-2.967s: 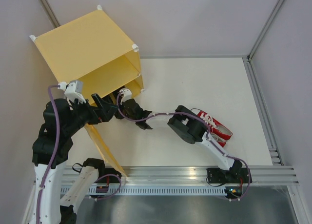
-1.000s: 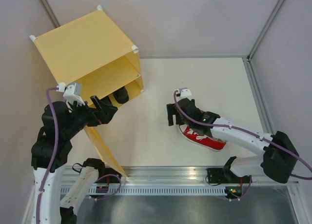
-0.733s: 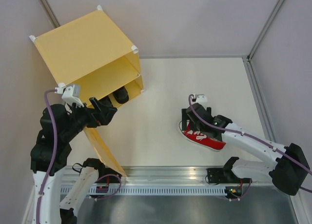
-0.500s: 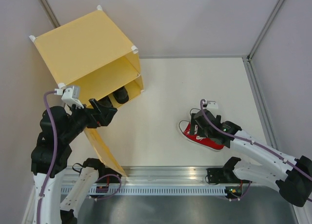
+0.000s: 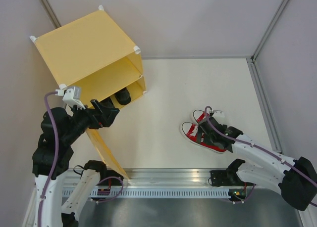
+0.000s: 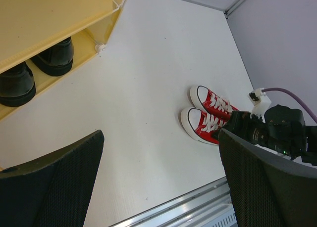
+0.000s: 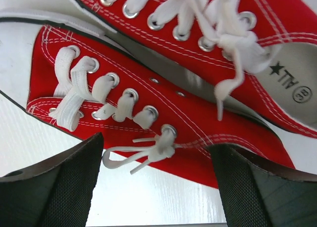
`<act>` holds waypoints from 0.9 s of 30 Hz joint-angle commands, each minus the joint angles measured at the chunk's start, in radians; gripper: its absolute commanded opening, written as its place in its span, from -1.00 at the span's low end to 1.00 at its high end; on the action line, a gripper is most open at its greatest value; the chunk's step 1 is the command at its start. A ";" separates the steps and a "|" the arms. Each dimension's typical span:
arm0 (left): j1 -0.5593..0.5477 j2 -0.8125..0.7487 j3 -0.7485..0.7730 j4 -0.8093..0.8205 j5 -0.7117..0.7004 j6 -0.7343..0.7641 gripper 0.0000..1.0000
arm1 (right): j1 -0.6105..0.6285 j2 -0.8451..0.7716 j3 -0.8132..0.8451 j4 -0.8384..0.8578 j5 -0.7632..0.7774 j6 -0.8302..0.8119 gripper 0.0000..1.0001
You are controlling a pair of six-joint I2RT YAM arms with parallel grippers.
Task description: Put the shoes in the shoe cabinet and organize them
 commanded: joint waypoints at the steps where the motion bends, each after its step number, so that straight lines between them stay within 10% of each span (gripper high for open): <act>1: 0.006 -0.014 -0.017 -0.023 -0.043 0.042 0.99 | -0.005 0.050 -0.006 0.087 -0.090 -0.072 0.80; 7: 0.006 -0.015 -0.021 -0.020 -0.046 0.039 1.00 | -0.005 0.084 0.014 0.144 -0.288 -0.215 0.69; 13: 0.006 -0.007 -0.030 -0.007 -0.029 0.033 0.99 | 0.016 0.156 0.069 0.231 -0.446 -0.240 0.16; 27: 0.006 -0.026 -0.024 -0.012 -0.049 0.044 1.00 | 0.205 0.440 0.334 0.522 -0.270 -0.114 -0.99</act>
